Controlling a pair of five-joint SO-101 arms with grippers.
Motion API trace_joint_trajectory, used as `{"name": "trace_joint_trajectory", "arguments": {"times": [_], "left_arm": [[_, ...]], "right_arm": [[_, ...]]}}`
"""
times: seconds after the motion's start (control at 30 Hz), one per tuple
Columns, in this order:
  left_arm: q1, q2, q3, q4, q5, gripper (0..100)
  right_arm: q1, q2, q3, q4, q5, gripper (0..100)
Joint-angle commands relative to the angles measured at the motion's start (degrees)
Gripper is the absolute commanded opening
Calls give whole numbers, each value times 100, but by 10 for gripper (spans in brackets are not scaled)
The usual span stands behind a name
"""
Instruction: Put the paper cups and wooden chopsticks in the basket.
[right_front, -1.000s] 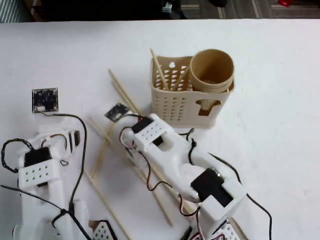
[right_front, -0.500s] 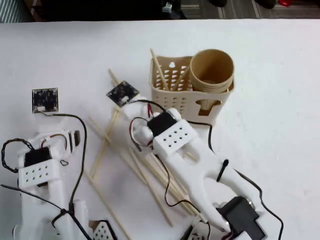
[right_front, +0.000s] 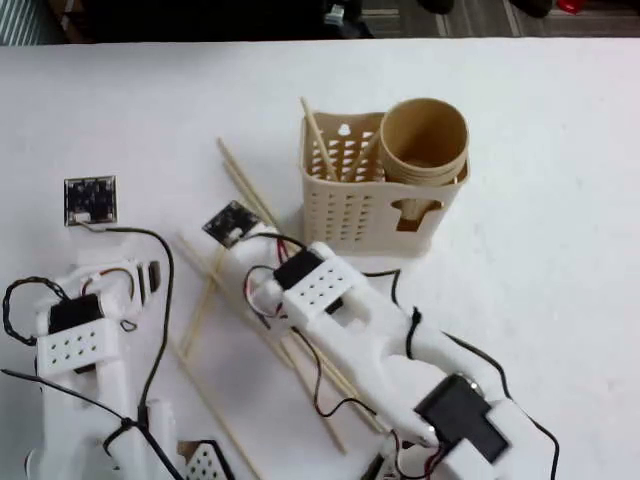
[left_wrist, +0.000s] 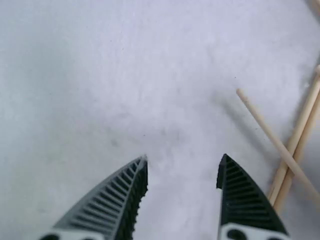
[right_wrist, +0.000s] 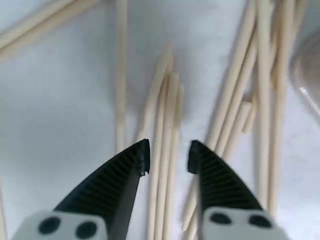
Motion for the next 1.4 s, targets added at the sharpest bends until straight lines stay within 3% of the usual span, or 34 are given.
{"name": "trace_joint_trajectory", "arguments": {"times": [0.0,0.47,0.6,0.83,1.37], "left_arm": [[-31,-92,-18,-114,18,229],[-31,-92,-18,-114,18,229],[-31,-92,-18,-114,18,229],[-31,-92,-18,-114,18,229],[-31,-92,-18,-114,18,229]], "right_arm": [[-189,119,-167,-66,-220,173],[-207,1569,-862,-75,-229,166],[-189,1657,-976,-40,-193,19],[-171,1631,-967,92,-193,18],[356,-1059,-580,848,-185,17]]}}
